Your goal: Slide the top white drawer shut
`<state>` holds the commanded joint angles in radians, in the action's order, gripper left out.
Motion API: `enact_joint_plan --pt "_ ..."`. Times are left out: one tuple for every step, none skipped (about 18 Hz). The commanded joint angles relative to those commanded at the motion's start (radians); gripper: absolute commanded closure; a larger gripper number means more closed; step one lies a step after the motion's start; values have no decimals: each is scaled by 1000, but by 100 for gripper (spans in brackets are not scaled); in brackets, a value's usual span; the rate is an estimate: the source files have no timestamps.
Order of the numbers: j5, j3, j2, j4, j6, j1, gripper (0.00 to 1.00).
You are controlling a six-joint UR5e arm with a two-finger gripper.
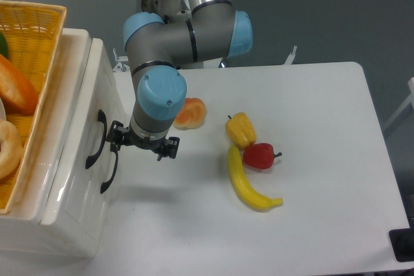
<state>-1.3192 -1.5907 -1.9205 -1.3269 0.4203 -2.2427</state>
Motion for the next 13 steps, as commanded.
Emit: enact_joint_plan --pt "-2 0 2 -2 0 0 0" --pt "-2 -2 5 -2 0 0 0" --pt "0 -3 6 -2 0 0 0" --pt "-2 -3 6 -2 0 0 0" --pt "-2 -3 6 -2 0 0 0" --pt "-2 -3 5 -2 2 0 0" --pt "-2 -3 5 -2 2 0 0" --pt "-3 -2 5 0 3 -3 0" --pt "-5 0 5 0 5 -9 0" --pt "-5 3 6 2 11 -18 0" --pt "-5 9 8 2 12 -37 0" --pt "-8 12 12 2 15 -49 0" --pt "-11 17 12 5 17 -57 0"
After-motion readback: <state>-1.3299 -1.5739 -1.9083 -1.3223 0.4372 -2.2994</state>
